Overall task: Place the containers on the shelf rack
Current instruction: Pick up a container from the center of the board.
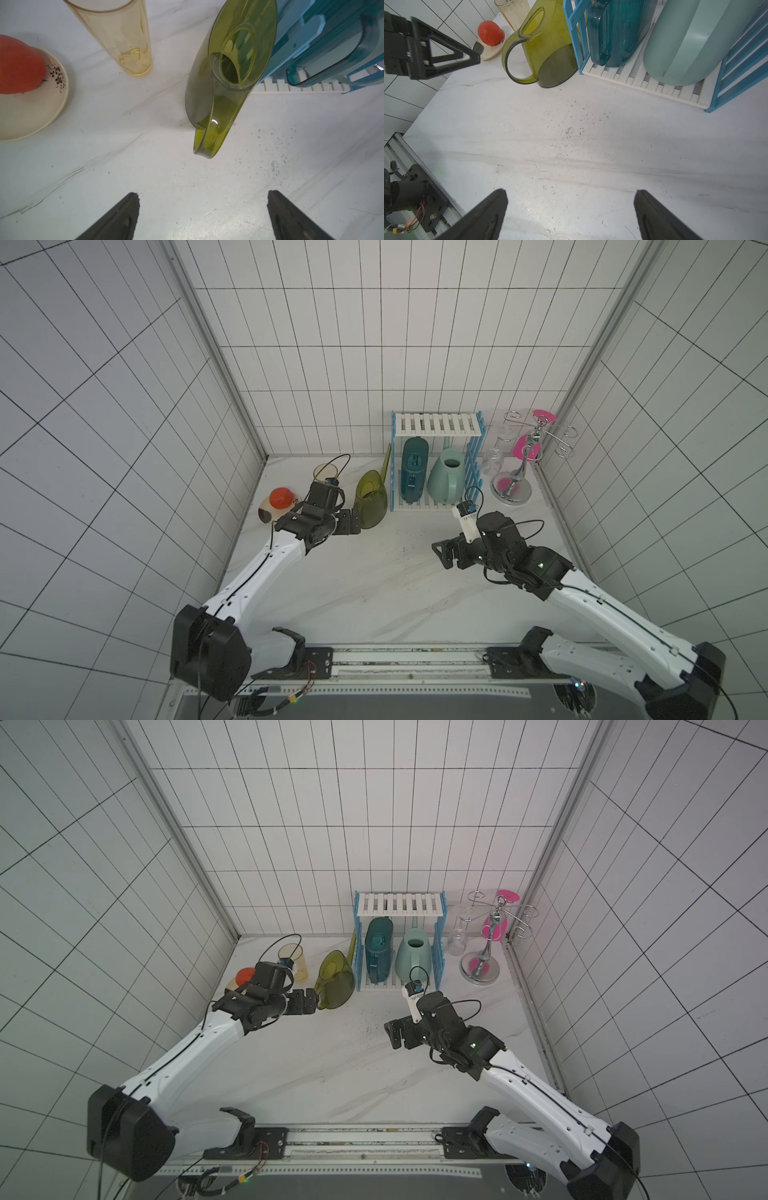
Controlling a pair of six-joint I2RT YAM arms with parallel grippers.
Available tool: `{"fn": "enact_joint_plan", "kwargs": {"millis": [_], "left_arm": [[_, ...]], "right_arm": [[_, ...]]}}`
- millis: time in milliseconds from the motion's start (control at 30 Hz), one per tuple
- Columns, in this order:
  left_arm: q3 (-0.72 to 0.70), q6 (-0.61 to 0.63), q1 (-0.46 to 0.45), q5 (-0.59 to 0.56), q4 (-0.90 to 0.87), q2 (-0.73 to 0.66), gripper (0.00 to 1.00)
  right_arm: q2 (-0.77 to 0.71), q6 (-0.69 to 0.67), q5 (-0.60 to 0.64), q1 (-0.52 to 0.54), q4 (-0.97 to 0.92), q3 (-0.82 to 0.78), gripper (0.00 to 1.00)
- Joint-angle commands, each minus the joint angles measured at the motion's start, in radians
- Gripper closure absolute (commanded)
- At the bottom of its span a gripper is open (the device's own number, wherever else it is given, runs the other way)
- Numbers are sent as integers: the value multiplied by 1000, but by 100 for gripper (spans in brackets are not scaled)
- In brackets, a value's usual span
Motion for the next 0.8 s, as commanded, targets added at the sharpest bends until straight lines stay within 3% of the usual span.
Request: {"fn": "enact_joint_plan", "kwargs": {"millis": [0,333,767], "left_arm": [[41,45,-2,8,57,83,2],[111,123,-12,-17,156,253,4],[160,151,-30,-1,168,349,39]], "right_arm": [[-17,2,29,8,-11,21,1],[-11,-9,59,7,-19,1,1],[5,-12,65,6,-23,0,1]]}}
